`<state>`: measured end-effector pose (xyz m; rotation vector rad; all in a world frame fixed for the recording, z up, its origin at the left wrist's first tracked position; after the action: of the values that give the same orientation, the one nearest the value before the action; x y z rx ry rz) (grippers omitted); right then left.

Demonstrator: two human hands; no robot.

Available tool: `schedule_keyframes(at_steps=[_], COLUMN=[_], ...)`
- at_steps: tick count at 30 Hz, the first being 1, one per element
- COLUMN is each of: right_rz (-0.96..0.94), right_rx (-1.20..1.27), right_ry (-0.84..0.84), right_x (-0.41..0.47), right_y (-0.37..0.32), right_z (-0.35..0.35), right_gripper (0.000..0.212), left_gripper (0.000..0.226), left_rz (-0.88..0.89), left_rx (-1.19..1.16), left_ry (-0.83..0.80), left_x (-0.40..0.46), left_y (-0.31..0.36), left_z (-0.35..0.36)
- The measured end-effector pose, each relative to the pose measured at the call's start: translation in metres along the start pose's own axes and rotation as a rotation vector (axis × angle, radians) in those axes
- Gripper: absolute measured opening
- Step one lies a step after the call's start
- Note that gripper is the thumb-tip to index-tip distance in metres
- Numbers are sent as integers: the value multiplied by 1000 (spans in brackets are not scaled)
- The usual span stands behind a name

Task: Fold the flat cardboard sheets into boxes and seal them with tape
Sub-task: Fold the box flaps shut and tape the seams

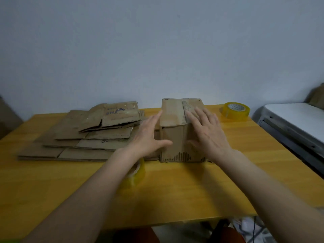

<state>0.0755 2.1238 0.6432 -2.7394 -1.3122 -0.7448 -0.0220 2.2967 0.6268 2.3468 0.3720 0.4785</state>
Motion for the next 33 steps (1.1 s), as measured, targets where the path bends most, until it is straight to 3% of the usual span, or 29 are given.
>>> schedule_keyframes(at_steps=[3,5,7,11,14,18,23,27,30,33], right_rz=[-121,-261,-373,-472,-474,-440,-353,-336,-332,-306], right_rx=[117,262,344,325,243,292,448,512,623,804], right_ry=[280,316,195,-187,-368,-367,-358,-414,-470,-402], right_x=[-13,-21,-25,-25,-23,-23,-24,-25,-28,-38], right_y=[-35,-68,-99,-147,-160,-159,-158,-156,-149,-131], right_z=[-14,-15,-8,22,43,56,63,62,49,25], right_gripper=[60,37,30,61,69,57,36,33,33,37], left_gripper=[74,54,45,61,70,64,35,8,7,8], left_rz=[-112,-162,-225,-360,-431,-471,-451,-395,-373,-340], left_rx=[-103,-97,-100,-144,-236,-309,-351,-364,-451,-554], left_ry=[182,238,268,186,66,22,127,290,358,385], left_x=[-26,-45,-64,-96,-114,-132,-144,-148,-147,-140], left_y=[-35,-59,-83,-117,-131,-143,-142,-133,-115,-89], left_z=[-37,-58,-71,-73,-61,-49,-41,-33,-35,-52])
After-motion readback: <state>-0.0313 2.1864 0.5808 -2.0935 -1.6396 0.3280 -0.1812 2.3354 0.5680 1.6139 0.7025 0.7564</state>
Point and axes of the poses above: each hand's wrist, its own x-axis towards the middle knuckle, its own z-axis out of the palm, y = z × x, the point moved 3 cm from there along x, towards the middle knuckle, and after that the axes turned 8 degrees about -x, right-handed, at the moved point
